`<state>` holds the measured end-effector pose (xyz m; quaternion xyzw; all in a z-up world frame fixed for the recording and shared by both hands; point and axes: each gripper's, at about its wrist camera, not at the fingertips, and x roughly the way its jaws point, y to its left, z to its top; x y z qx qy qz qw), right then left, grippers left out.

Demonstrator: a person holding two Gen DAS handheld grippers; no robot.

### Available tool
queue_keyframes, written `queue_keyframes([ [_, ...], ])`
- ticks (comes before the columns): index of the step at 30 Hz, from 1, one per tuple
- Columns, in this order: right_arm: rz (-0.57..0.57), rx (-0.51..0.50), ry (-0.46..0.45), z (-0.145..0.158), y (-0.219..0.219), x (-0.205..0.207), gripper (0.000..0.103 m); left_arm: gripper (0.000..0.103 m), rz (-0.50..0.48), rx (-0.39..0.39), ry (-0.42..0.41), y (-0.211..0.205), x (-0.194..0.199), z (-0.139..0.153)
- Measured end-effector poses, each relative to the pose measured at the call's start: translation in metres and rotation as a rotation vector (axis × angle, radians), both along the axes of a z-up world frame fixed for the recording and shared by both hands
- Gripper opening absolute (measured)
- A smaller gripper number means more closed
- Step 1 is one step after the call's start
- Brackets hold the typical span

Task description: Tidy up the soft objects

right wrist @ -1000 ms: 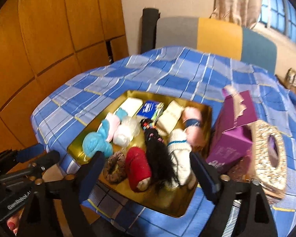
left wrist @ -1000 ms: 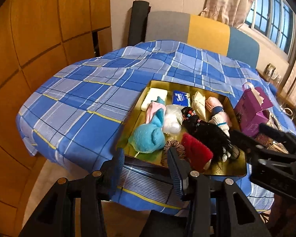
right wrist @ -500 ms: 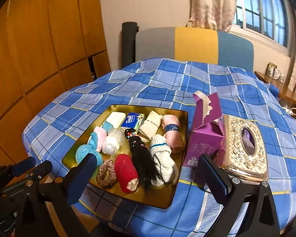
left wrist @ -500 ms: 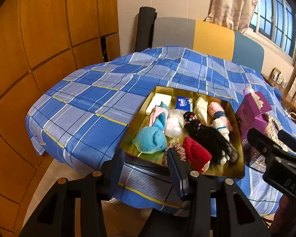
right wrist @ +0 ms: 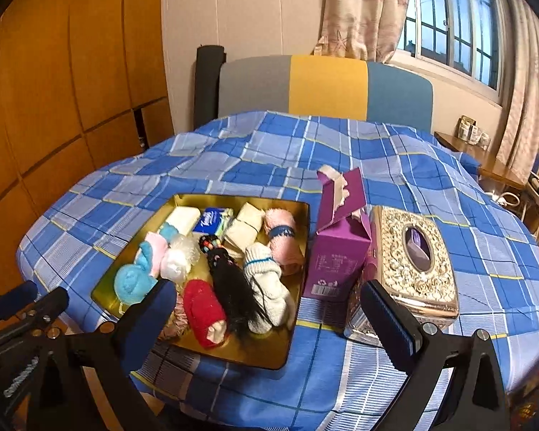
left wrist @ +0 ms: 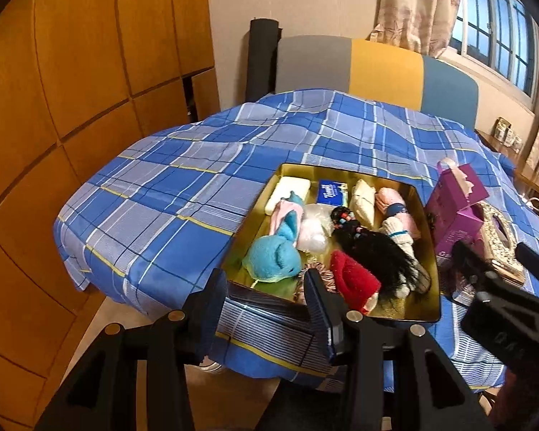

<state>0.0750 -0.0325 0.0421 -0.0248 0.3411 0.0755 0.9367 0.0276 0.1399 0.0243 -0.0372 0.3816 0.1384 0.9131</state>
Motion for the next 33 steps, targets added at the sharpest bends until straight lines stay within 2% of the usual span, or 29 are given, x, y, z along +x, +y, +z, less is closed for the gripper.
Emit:
queue_keyframes([
  [14, -0.002, -0.002, 0.043, -0.01, 0.002, 0.003, 0.103, 0.045, -0.022, -0.046, 0.005, -0.001, 0.002, 0.0],
  [28, 0.0, -0.01, 0.048, -0.011, 0.003, 0.004, 0.103, 0.045, -0.027, -0.035, -0.005, -0.003, 0.001, 0.001],
  [33, -0.004, -0.009, 0.056, -0.013, 0.003, 0.005, 0.103, 0.045, -0.03, -0.001, -0.006, -0.007, 0.0, 0.002],
])
